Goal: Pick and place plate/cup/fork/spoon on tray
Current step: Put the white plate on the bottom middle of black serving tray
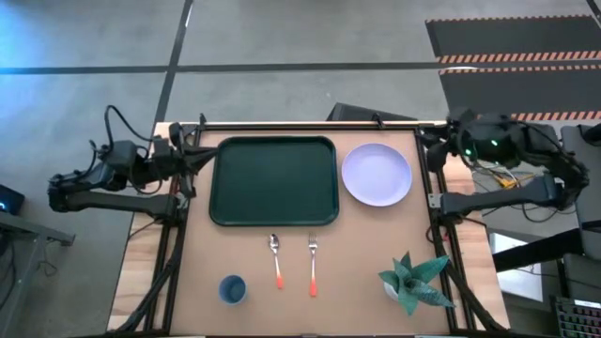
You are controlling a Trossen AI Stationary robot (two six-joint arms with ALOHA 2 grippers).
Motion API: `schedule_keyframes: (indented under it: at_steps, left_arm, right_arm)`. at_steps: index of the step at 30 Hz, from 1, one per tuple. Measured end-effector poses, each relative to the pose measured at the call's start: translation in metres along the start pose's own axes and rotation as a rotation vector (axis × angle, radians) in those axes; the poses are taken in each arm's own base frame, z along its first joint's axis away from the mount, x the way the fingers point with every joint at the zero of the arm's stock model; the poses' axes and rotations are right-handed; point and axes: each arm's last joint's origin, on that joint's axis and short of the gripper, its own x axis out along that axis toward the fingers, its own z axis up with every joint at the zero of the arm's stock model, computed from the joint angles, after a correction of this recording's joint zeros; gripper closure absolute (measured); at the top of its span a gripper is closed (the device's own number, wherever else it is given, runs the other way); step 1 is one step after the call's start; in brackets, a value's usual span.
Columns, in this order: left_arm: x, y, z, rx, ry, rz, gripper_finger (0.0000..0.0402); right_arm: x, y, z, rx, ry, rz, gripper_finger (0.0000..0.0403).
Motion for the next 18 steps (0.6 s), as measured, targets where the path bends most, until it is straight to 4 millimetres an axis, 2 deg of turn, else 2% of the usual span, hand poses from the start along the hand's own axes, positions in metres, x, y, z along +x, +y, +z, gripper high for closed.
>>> schedule_keyframes:
  at_steps: [3, 8, 12, 15, 18]
  left_arm:
    - [0.001, 0.0, -0.001, 0.001, 0.005, 0.0, 0.0401]
    - [0.002, 0.0, -0.001, -0.022, 0.006, 0.0, 0.0401]
    - [-0.001, 0.0, 0.0, -0.027, -0.005, 0.0, 0.0401]
    - [-0.005, 0.001, 0.002, -0.031, -0.017, 0.0, 0.0401]
    - [-0.008, 0.002, 0.002, -0.033, -0.024, 0.0, 0.0401]
  right_arm:
    - [0.027, -0.003, 0.01, -0.001, 0.105, 0.037, 0.0246]
    - [0.092, -0.021, 0.021, -0.024, 0.298, 0.063, 0.0246]
    - [0.147, -0.041, 0.031, 0.012, 0.346, 0.175, 0.0246]
    - [0.176, -0.053, 0.037, 0.044, 0.338, 0.262, 0.0246]
    - [0.207, -0.063, 0.029, 0.043, 0.436, 0.283, 0.0246]
